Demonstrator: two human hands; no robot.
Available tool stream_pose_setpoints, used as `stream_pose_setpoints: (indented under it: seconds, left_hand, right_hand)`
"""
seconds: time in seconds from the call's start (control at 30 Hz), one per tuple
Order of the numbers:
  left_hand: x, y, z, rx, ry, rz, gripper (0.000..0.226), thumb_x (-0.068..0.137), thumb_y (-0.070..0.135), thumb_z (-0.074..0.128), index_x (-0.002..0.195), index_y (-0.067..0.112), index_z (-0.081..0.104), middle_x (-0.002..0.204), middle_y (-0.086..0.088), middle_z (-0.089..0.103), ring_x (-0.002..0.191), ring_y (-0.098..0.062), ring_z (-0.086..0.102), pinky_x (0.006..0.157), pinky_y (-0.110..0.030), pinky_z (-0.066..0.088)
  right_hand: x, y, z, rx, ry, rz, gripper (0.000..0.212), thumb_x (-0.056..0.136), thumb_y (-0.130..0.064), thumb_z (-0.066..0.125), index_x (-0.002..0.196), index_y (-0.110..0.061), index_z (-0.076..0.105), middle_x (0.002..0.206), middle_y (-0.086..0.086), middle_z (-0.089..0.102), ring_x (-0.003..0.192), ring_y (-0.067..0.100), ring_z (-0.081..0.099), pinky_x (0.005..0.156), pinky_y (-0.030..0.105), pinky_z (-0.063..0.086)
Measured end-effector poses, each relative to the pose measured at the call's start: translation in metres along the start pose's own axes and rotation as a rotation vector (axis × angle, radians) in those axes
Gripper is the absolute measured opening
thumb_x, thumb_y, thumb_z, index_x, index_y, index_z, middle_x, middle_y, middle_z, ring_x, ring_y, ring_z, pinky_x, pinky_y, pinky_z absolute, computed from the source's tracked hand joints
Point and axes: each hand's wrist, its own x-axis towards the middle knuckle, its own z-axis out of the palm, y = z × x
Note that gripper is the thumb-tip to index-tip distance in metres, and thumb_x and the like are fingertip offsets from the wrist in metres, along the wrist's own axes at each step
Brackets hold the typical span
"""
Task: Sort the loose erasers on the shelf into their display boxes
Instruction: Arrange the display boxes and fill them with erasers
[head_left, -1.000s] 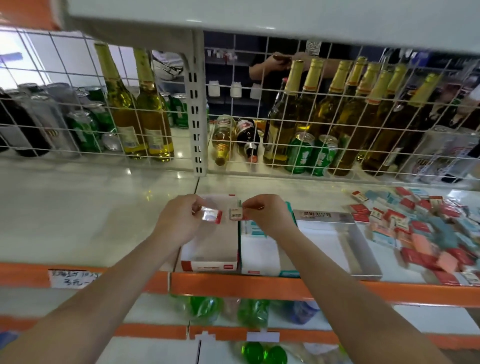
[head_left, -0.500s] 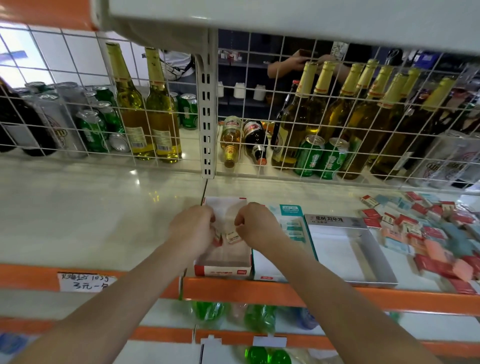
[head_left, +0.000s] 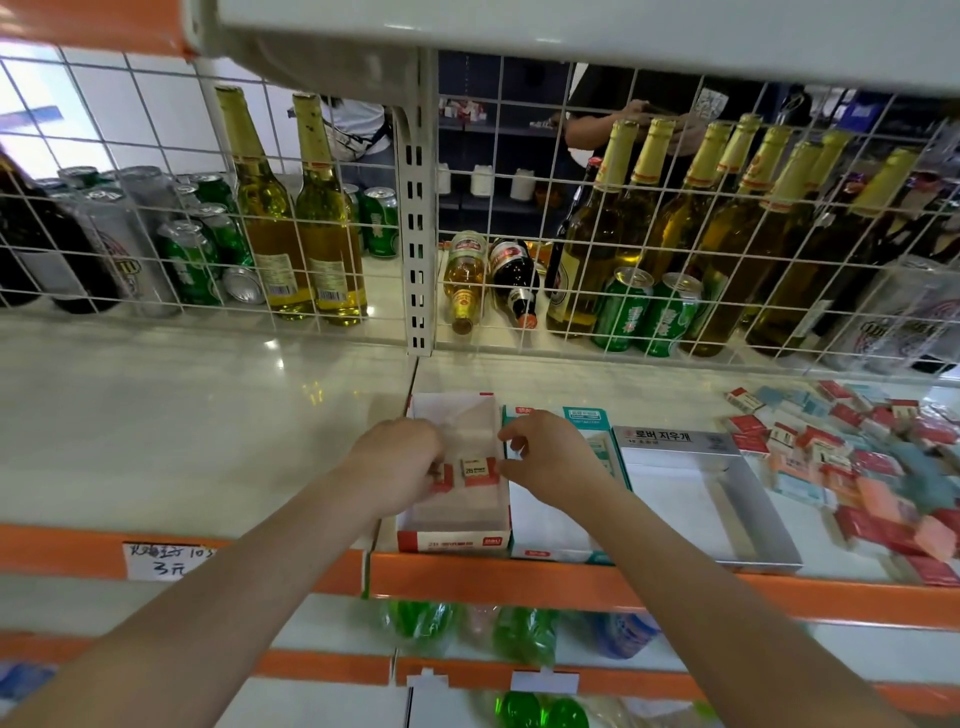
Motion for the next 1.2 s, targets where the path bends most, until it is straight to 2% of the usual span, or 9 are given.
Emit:
stream_pose_setpoints:
  seconds: [0.17,0.33,0.53,0.63,0.77,0.83,0.97,1.1,1.2]
  left_hand:
    - [0.003,0.004,-0.001,-0.006,-0.008,-0.001,0.02,0.088,0.02,0.054,0.104,0.014,0.066,0.103,-0.004,0.065,0.096,-0.022,0.06,0.069,-0.026,0.042]
    - [0.007,0.005,-0.003,-0.158,0.043,0.018,0.033,0.092,0.015,0.046,0.123,0.015,0.057,0.119,-0.004,0.059,0.107,-0.021,0.056,0.085,-0.03,0.047]
    - [0.015,0.014,0.004,-0.353,-0.048,0.005,0.023,0.092,0.013,0.045,0.097,0.004,0.066,0.096,-0.009,0.066,0.079,-0.018,0.06,0.066,-0.024,0.046]
    - [0.012,0.013,0.006,-0.393,-0.054,-0.017,0.021,0.093,0.017,0.048,0.084,0.008,0.066,0.075,0.0,0.062,0.057,-0.006,0.05,0.05,-0.017,0.035]
    - [0.006,0.017,0.004,-0.325,-0.081,0.017,0.029,0.091,0.02,0.052,0.062,0.016,0.05,0.059,0.007,0.045,0.054,-0.005,0.041,0.051,-0.019,0.033]
    - [0.002,0.017,0.007,-0.376,-0.116,0.031,0.031,0.09,0.021,0.054,0.061,0.01,0.056,0.056,0.004,0.049,0.052,-0.008,0.043,0.055,-0.022,0.036]
    - [-0.008,0.018,0.011,-0.439,-0.143,0.051,0.028,0.09,0.025,0.055,0.077,0.003,0.067,0.072,-0.008,0.063,0.062,-0.015,0.051,0.063,-0.027,0.042]
    - [-0.011,0.021,0.009,-0.37,-0.081,0.068,0.02,0.091,0.024,0.053,0.095,0.011,0.068,0.096,-0.001,0.068,0.086,-0.016,0.06,0.08,-0.032,0.05]
    - [-0.011,0.025,0.006,-0.354,0.007,0.038,0.019,0.091,0.025,0.051,0.102,0.019,0.066,0.103,0.004,0.066,0.093,-0.014,0.059,0.084,-0.036,0.05]
  right_hand:
    - [-0.002,0.004,0.001,0.025,0.009,-0.004,0.04,0.087,-0.029,0.061,0.125,-0.018,0.056,0.118,0.001,0.056,0.102,0.014,0.053,0.08,0.019,0.038]
    - [-0.004,0.006,-0.001,0.043,-0.024,-0.022,0.042,0.088,-0.028,0.06,0.128,-0.015,0.055,0.122,0.003,0.057,0.106,0.016,0.054,0.085,0.022,0.041]
    - [-0.005,0.009,-0.002,0.079,-0.062,-0.036,0.041,0.09,-0.025,0.057,0.13,-0.014,0.053,0.126,0.004,0.055,0.111,0.018,0.053,0.085,0.02,0.038]
    - [-0.006,0.007,-0.002,0.034,-0.079,-0.052,0.04,0.092,-0.024,0.054,0.13,-0.013,0.052,0.126,0.005,0.054,0.113,0.019,0.052,0.091,0.023,0.04]
    - [-0.006,0.007,-0.003,0.003,-0.074,-0.054,0.039,0.092,-0.026,0.054,0.129,-0.012,0.054,0.122,0.006,0.056,0.11,0.02,0.053,0.088,0.026,0.041]
    - [-0.006,0.008,-0.001,0.0,-0.071,-0.058,0.037,0.092,-0.026,0.054,0.126,-0.012,0.056,0.12,0.006,0.058,0.108,0.019,0.054,0.082,0.024,0.038]
    - [-0.006,0.008,0.001,0.005,-0.062,-0.046,0.038,0.092,-0.027,0.053,0.128,-0.015,0.054,0.122,0.004,0.058,0.109,0.019,0.054,0.083,0.022,0.038]
    - [-0.01,0.008,-0.002,-0.003,-0.046,-0.056,0.041,0.092,-0.028,0.053,0.132,-0.018,0.05,0.128,0.004,0.053,0.115,0.019,0.052,0.093,0.027,0.041]
    - [-0.019,0.02,-0.012,0.01,0.014,-0.057,0.038,0.092,-0.025,0.052,0.129,-0.017,0.052,0.125,0.005,0.054,0.111,0.02,0.053,0.09,0.027,0.042]
